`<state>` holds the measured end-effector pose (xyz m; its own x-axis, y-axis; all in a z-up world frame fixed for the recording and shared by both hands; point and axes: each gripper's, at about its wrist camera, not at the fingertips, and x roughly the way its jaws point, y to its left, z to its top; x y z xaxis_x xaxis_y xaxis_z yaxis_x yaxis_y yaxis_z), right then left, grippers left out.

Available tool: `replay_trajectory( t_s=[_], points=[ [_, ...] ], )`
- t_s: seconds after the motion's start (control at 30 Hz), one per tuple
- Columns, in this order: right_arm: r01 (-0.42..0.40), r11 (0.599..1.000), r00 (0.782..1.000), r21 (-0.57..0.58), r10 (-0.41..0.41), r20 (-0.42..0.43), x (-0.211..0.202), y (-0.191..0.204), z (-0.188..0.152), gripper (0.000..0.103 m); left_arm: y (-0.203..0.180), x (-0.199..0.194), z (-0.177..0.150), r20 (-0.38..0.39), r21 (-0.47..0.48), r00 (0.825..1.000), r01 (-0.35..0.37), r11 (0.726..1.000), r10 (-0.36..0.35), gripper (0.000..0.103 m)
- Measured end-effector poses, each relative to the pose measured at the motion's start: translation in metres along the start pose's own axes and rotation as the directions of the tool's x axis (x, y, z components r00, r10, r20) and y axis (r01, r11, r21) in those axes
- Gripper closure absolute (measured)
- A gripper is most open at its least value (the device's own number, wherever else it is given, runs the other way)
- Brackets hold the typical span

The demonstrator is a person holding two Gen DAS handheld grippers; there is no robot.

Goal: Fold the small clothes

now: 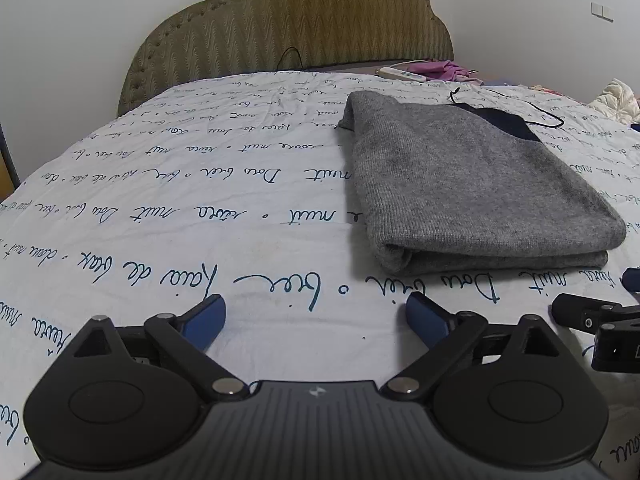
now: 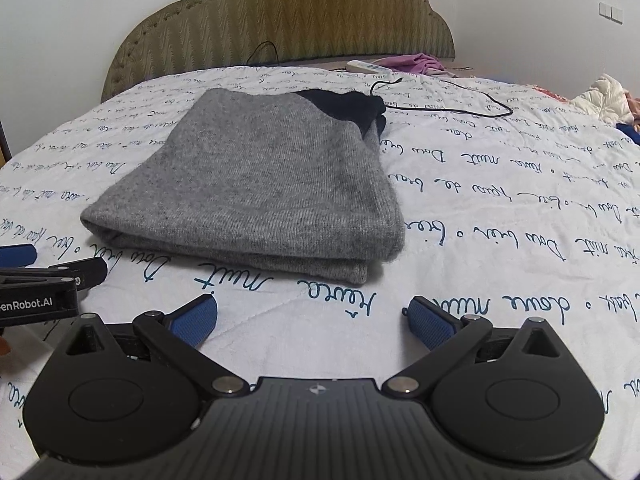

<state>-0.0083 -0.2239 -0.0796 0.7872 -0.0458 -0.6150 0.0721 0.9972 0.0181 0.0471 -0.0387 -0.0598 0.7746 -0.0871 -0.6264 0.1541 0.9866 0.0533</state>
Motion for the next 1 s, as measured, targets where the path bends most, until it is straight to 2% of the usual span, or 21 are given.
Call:
replay_trajectory(
  t_s=[0.5, 0.7, 1.0],
  points=[
    [0.048, 0.999, 0.999, -0.007, -0.048, 0.022, 0.0008, 0.0047, -0.0054, 0.0, -0.0014, -0.0017, -0.004, 0.026, 0.001, 1.0, 0.014, 1.0, -0.015, 0.001],
    [0.06, 0.998, 0.998, 0.015, -0.06, 0.016, 0.0034, 0.0022, -0.0032, 0.0, -0.0061, -0.0012, -0.0055, 0.016, 0.029, 1.0, 0.006, 1.0, -0.006, 0.0],
    [0.079, 0.997, 0.997, 0.0, -0.079, 0.023, 0.0068, 0.0057, -0.0039, 0.0, -0.0048, 0.0018, -0.0055, 0.003, 0.023, 1.0, 0.012, 1.0, -0.012, 0.0]
  ],
)
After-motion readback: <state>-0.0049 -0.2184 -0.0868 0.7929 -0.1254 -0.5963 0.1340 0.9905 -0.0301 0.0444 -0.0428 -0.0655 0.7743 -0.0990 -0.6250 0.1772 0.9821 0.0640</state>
